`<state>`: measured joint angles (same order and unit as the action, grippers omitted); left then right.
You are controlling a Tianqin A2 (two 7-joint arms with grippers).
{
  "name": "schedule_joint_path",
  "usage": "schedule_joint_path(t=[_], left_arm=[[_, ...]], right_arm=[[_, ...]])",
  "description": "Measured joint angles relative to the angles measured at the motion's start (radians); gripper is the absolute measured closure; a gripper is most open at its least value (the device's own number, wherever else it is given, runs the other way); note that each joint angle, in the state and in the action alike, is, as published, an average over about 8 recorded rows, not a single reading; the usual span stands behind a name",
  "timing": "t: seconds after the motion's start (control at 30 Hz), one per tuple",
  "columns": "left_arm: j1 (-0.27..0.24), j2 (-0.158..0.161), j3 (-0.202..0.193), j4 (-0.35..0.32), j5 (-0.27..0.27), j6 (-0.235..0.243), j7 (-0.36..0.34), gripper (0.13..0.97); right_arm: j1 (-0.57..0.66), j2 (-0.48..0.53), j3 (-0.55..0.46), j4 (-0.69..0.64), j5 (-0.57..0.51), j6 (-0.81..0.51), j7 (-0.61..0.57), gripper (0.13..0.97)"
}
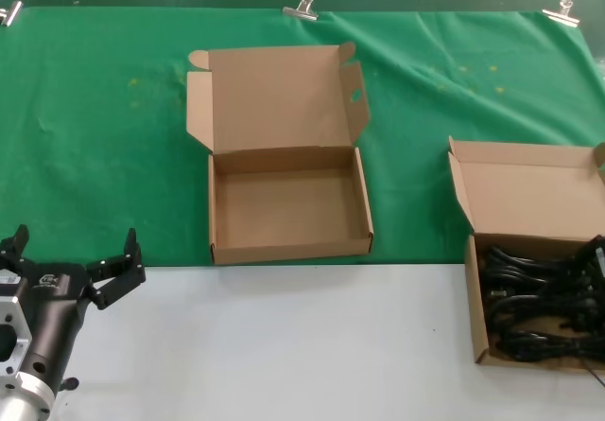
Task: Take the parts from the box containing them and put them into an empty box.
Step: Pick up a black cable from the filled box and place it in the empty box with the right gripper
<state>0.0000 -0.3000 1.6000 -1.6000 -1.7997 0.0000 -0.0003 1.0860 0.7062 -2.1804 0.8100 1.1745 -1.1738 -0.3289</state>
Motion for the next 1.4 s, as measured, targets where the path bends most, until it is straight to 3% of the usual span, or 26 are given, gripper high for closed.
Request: schedule_joint_path(t=[0.37,0.5,0.77,1.4], left_arm=[[0.000,0.000,0.000,0.000,0.000,0.000,0.000,0.132],[0.000,0.000,0.000,0.000,0.000,0.000,0.000,0.132],[0.000,0.000,0.000,0.000,0.000,0.000,0.000,0.132],[0.000,0.000,0.000,0.000,0.000,0.000,0.000,0.132]], right_arm=[[0.016,-0.026,-0.014,-0.032,-0.016,0.010,-0.011,0.783],[0.013,-0.029,-0.015,-0.032,-0.017,0.011,-0.008,0.783],[0.012,-0.030,-0.013,-0.034,-0.016,0.014,0.002,0.890],[0.004,0.045,0.028,0.124,0.015,-0.047,0.102,0.934]])
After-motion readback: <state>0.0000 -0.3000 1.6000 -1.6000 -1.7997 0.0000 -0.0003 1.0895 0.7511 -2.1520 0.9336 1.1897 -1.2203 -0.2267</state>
